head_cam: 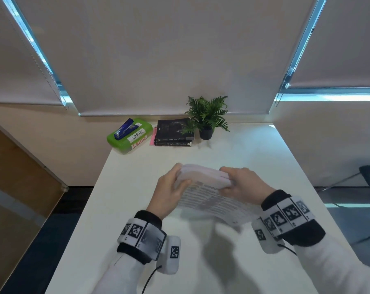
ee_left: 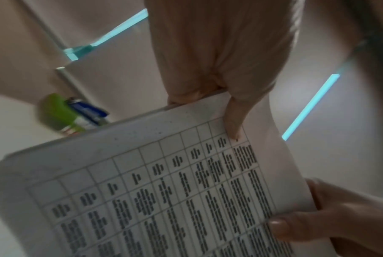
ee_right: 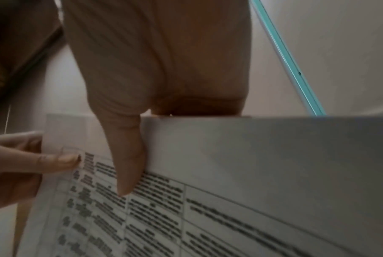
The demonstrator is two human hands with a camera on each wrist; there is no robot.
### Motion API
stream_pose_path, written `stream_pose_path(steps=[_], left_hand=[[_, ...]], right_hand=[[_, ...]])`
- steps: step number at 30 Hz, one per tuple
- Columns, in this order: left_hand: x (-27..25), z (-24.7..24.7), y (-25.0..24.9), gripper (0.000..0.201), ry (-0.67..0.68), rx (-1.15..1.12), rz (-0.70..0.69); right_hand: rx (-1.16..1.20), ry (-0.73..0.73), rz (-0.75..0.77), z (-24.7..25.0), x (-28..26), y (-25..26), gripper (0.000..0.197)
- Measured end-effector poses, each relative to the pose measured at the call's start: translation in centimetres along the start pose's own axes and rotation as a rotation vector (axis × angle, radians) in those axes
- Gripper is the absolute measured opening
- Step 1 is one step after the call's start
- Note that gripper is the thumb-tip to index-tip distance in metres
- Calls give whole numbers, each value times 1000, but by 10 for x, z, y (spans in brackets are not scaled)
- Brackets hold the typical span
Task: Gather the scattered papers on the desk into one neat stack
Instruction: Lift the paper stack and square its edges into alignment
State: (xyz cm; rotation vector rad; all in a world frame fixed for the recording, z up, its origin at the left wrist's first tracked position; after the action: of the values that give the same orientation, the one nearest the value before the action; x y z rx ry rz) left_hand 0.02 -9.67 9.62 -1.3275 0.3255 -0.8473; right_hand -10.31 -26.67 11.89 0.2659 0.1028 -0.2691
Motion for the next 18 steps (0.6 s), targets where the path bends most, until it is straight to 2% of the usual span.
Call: stream_pose_path(steps=[2,3,5,7,9,10,12,13,15,16,18], left_hand=[[10,-5,-25,12,24,144,-104],[13,-8,-34,11,6,206,-151],[15,-7,-39,18,-82,364,-181],[11,4,-27,50,-249,522,-124],[-1,22,-7,82,-404,518,11],[-9,28,8,94,-433,441,113],[-20,28,33,106,-347,171,373],[-24,21,40,105,-239,33,483],[-34,3,55,96,-31,-165,642],[-37,-3,57,90,18,-252,701],[-43,-8,62,87,12,-413,753]], right_hand=[[172,-32,17,-2,-3,-3,16],[282,-69,2,-5,-5,-7,17],[528,-133,-47,-15,-11,-17,6],[755,-161,-110,-26,-19,-29,7],[961,-163,-190,-37,-30,-42,25],[1041,-155,-229,-43,-36,-48,40],[1179,-104,-290,-56,-43,-57,72],[1245,-58,-305,-62,-44,-57,77],[1358,54,-327,-72,-45,-53,58],[1384,108,-342,-75,-45,-49,46],[1413,200,-381,-81,-44,-44,38]])
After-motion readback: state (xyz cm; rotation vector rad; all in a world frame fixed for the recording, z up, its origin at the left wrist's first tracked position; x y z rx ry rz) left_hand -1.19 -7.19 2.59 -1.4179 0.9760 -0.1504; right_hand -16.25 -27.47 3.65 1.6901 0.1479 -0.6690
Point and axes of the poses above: each hand's wrist, its own x-axis towards the middle knuckle, its own z-axis out of the back of the hand, y = z × x, the point moved 4 cm from there along x, towards the middle knuckle, and after that the axes turned 9 degrees about -x, right-handed, at the moved point
